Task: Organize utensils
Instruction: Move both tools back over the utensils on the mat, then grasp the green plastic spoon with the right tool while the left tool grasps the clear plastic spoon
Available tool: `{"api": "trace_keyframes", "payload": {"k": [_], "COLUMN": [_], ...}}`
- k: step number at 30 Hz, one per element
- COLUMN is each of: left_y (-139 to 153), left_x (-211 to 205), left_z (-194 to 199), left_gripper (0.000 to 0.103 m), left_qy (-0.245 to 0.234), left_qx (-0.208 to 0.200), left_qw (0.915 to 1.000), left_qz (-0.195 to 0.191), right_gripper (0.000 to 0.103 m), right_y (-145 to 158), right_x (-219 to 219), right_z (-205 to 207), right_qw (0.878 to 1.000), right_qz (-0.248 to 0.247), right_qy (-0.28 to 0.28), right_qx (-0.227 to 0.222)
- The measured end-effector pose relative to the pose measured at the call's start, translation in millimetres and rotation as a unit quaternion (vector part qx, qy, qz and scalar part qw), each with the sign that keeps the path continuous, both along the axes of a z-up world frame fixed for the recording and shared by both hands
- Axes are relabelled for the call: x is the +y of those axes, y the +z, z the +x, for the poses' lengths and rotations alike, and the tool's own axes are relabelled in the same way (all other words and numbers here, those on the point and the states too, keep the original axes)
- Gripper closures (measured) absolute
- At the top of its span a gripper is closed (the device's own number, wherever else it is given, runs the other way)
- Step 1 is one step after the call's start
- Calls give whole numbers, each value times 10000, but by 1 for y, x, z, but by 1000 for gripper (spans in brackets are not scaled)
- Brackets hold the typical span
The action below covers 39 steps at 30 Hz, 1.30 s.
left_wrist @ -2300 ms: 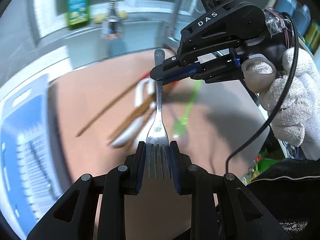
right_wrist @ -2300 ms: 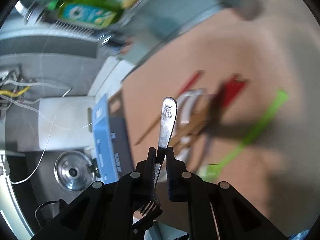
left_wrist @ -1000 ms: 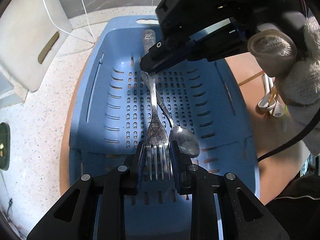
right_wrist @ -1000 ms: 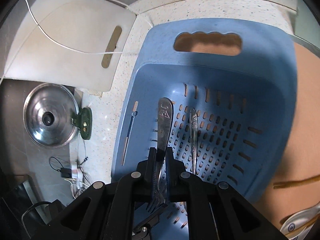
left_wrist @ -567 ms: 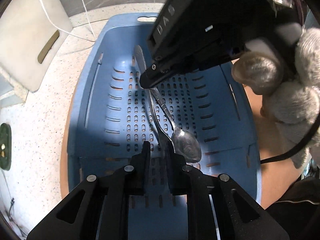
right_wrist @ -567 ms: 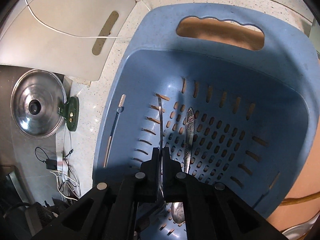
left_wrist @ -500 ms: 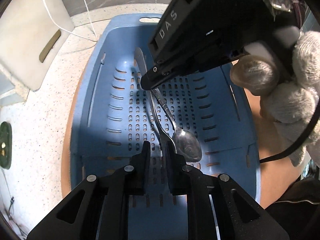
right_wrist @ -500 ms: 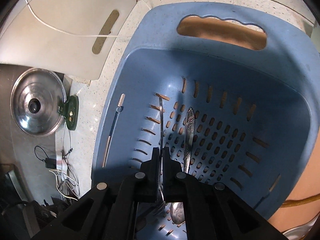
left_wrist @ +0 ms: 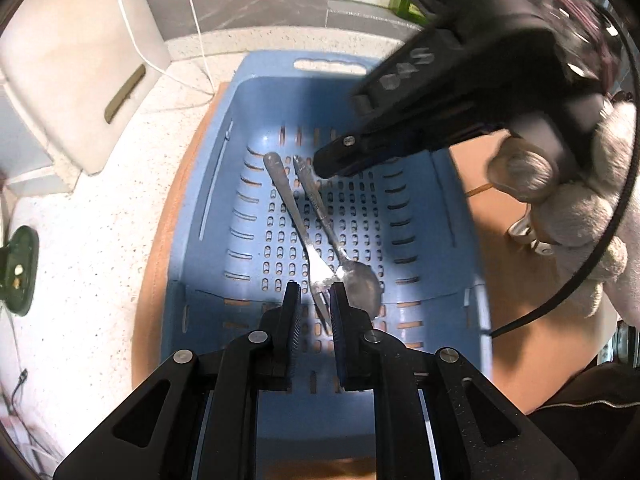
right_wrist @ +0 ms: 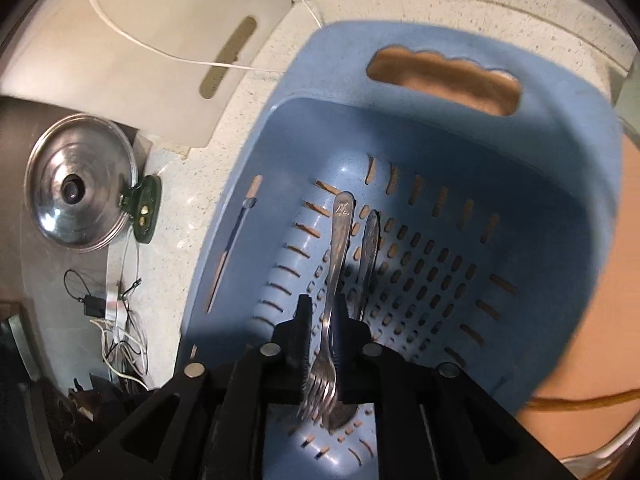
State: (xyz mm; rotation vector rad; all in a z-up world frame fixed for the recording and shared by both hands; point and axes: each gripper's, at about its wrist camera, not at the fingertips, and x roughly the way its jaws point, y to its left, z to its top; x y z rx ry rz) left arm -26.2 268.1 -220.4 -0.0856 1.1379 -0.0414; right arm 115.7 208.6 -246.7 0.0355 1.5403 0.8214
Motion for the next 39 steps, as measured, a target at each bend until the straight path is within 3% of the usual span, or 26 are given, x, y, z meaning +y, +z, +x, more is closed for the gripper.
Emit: {"api": "trace_keyframes", "payload": {"k": [5, 9, 11, 20, 24, 29, 39], "left_y": [27, 42, 46, 34, 25, 17, -1], "left_x": [-18, -48, -66, -150, -188, -222, -265], "left_z": [-6, -5, -3, 10, 18, 43, 96], "left_gripper": [89, 78, 78, 73, 73, 73, 73], "left_qy": [-142, -407, -607, -1581, -1973, -2350, -2833], "left_qx": [-277, -490, -547, -501, -432, -238, 200], "left_qw": [9995, 9979, 9966, 9858, 9791, 9715, 9584], "left_qz": [-3, -69, -73, -246, -240, -215, -286], "right_gripper": [73, 58, 52, 45, 44, 44, 45], "right_y": [39, 66, 75, 84, 71, 46, 33], "right_x": [-44, -101, -133, -302, -351, -395, -429], "right_z": [-11, -19, -23, -37, -50, -64, -78], "right_qw": [9983, 9936, 9910, 9672, 9603, 9556, 9400], "right_qz": [348, 546, 593, 285, 119, 93, 291], "right_qy": [-56, -354, -590, -2001, -2426, -2845, -3370], "right_qx": [-458, -924, -1047, -1540, -1374, -761, -440]}}
